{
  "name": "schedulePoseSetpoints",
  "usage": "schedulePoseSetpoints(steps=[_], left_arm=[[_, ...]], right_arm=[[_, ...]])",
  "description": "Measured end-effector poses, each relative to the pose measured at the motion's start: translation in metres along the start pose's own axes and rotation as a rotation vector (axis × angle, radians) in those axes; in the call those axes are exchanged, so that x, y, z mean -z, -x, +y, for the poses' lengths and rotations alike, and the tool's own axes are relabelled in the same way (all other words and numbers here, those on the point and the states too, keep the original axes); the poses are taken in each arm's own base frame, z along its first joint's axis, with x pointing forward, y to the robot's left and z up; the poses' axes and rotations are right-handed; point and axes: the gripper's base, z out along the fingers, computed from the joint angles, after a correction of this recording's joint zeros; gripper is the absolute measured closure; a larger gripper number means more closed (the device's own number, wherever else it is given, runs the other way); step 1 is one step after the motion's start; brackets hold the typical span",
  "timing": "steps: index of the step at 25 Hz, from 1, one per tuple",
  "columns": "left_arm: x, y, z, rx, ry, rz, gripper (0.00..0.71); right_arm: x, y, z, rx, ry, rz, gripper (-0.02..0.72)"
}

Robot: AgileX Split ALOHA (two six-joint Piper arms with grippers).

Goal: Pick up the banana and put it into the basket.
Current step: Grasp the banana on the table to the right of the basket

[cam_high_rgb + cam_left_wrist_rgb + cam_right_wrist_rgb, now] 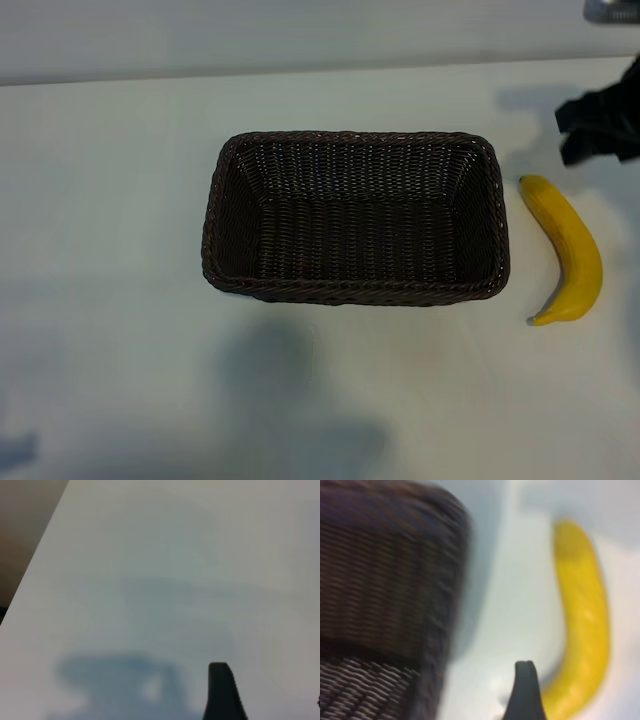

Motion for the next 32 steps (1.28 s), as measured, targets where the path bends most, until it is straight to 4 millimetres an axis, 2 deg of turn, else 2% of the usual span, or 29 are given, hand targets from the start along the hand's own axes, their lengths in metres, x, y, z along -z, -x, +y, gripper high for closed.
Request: schedulePoseSetpoints(steps=[4,7,24,32], left_arm=[[0.0,0.0,0.0,0.0,0.0,-0.001,0.227],[0.0,0.0,0.0,0.0,0.0,-0.001,0.227],[0.0,0.0,0.0,-0.001,0.0,-0.001,0.227],[0.0,0.0,0.0,-0.002,0.0,-0.001,0.227]], right_arm=[[-0.018,-0.007,-0.01,-0.057,-0.076,0.144,0.134],[-0.029,-0.007,-0.014,-0.068,-0.098,0.179,0.134],[-0.078,-0.003,-0.024,-0.088,-0.101,0.218,0.134],[-0.089,-0.003,-0.022,-0.086,-0.057,0.23,0.134]])
